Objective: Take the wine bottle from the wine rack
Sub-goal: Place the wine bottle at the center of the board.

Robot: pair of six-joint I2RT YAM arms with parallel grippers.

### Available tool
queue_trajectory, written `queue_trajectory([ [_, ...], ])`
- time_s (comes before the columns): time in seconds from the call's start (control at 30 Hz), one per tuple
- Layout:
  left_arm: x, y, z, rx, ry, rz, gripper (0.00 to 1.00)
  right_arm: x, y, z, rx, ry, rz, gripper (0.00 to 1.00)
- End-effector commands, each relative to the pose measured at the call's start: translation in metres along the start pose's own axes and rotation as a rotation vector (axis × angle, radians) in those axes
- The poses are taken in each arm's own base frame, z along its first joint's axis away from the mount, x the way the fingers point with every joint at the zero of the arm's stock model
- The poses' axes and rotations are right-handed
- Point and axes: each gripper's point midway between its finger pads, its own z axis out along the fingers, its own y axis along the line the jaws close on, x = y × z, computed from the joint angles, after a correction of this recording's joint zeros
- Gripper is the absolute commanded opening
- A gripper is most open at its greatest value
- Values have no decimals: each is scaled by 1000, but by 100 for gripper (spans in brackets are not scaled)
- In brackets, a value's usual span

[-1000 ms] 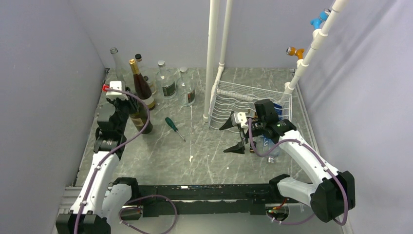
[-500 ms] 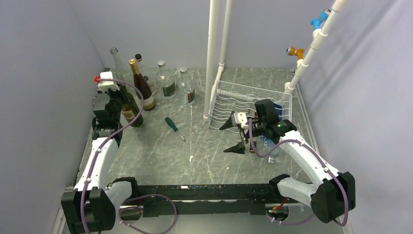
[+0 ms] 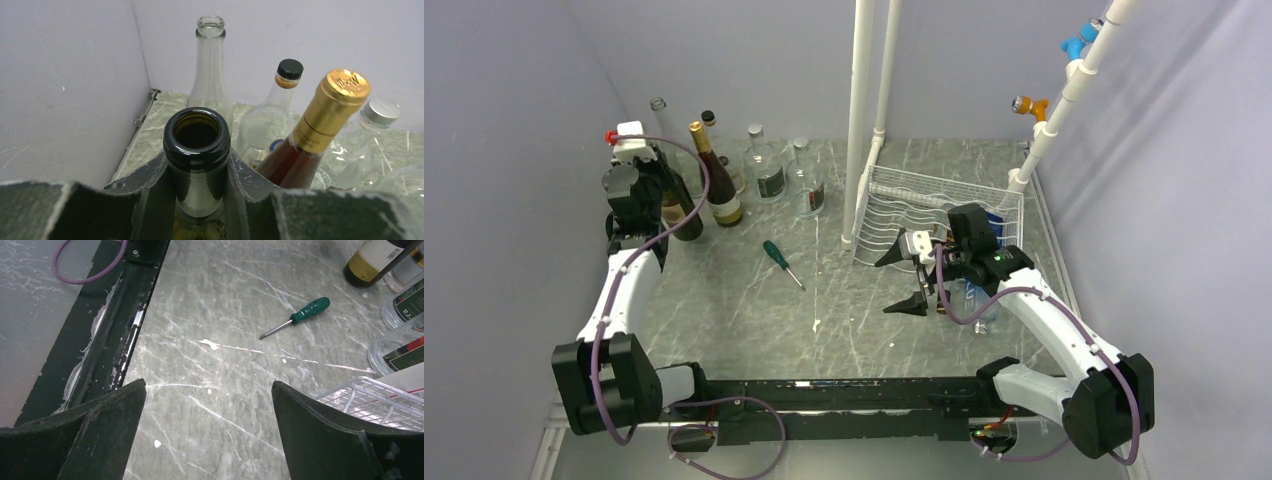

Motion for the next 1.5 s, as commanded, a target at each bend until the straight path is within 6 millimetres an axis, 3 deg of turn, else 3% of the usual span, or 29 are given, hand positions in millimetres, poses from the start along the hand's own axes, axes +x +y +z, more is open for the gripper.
queue_trajectory([
  [0.0,-86,-3,13,23,-249,25,0,-17,-7,-5,15,-17,-71,100],
  [0.47,-72,-5,60,60,-227,43,0,-14,-9,-4,16,-4,-64,100],
  [1.0,-33,-10,87,92,-145,35,1,-9,-11,-3,18,5,-53,100],
  [1.33,-19,-8,82,88,-120,54,54,-8,-12,-4,21,9,-50,100],
  [1.47,-17,-7,78,82,-115,52,66,-8,-12,-3,22,9,-53,100],
])
